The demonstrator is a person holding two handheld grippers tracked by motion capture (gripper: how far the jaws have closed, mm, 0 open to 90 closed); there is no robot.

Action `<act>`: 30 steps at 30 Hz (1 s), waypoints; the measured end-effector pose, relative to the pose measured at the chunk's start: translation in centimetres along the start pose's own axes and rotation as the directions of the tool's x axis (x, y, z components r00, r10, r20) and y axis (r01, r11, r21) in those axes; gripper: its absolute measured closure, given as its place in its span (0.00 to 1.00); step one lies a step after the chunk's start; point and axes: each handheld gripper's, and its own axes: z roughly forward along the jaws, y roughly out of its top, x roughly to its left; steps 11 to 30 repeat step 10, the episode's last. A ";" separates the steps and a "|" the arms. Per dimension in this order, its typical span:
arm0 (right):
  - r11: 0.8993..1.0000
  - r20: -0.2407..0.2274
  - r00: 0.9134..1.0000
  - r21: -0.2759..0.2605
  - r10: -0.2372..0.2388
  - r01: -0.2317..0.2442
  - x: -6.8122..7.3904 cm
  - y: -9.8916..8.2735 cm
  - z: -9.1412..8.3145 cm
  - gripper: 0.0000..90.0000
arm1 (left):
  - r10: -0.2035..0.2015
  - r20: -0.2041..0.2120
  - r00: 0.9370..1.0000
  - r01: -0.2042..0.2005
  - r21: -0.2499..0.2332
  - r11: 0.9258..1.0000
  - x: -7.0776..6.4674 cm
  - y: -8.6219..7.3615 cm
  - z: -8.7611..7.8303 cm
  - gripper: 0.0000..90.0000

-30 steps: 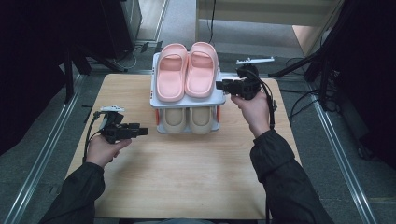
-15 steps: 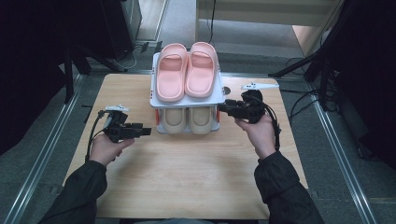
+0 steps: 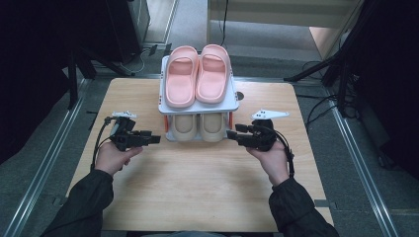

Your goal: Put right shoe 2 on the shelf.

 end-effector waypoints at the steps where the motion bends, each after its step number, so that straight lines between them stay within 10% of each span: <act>1: 1.000 -0.005 1.000 0.002 0.001 -0.001 0.0 -0.4 0.0 0.56 | 0.002 0.001 1.000 -0.002 0.003 1.000 0.0 0.0 0.1 0.47; 7: 0.995 -0.020 1.000 0.093 -0.018 0.020 -0.2 -3.4 0.9 0.53 | 0.015 0.009 1.000 -0.015 0.002 1.000 -0.1 0.0 0.4 0.44; 10: 0.998 -0.040 0.999 0.056 -0.005 0.007 -0.4 -3.4 1.1 0.41 | 0.003 0.014 1.000 -0.003 0.008 1.000 -0.2 0.0 0.9 0.41; 30: 0.998 -0.040 0.999 0.056 -0.005 0.007 -0.4 -3.4 1.1 0.41 | 0.003 0.014 1.000 -0.003 0.008 1.000 -0.2 0.0 0.9 0.41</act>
